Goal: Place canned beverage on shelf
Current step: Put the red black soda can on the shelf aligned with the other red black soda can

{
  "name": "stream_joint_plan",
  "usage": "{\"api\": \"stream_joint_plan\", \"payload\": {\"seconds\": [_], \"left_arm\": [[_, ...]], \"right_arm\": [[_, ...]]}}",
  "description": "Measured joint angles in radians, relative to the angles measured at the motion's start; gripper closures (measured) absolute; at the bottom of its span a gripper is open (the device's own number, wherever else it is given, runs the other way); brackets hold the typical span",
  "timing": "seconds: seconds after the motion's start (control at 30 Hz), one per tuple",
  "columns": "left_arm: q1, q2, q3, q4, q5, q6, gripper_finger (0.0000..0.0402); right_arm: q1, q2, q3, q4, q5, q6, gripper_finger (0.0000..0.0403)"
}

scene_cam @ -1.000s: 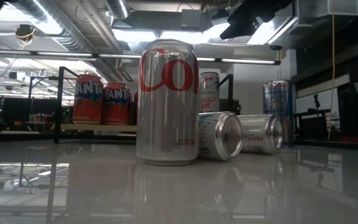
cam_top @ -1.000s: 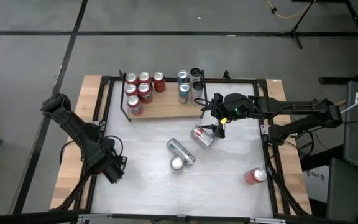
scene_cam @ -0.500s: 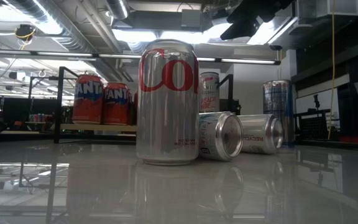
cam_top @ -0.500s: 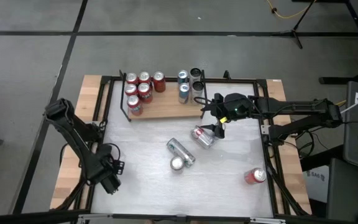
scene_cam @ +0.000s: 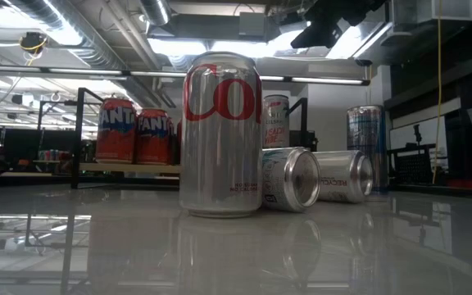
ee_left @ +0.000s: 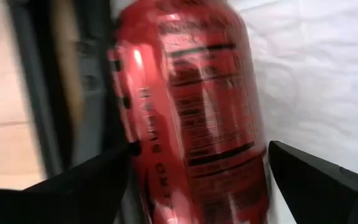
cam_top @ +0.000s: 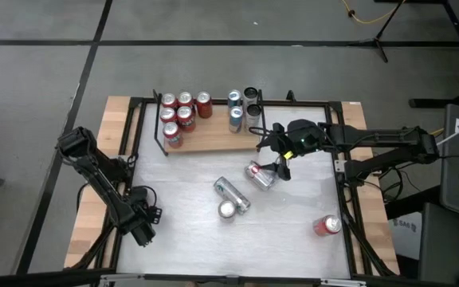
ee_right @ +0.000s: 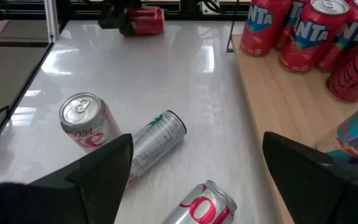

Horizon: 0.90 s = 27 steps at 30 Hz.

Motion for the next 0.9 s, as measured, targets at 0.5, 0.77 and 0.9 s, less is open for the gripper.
{"api": "stream_joint_plan", "payload": {"seconds": [0.5,0.77,0.9], "left_arm": [[-0.001,-0.001,-0.078,0.271,-0.176,0.043,0.0053],[0.013,0.0,-0.078,0.38,-0.541,0.096,0.011],[0.037,0.0,-0.078,0.454,-0.757,0.188,0.0113]], "right_arm": [[0.0,0.0,0.0,0.005,0.0,0.008,0.0054],[-0.001,0.001,0.0,0.05,-0.029,0.048,0.0054],[0.0,0.014,0.0,0.106,-0.085,0.049,0.0054]]}}
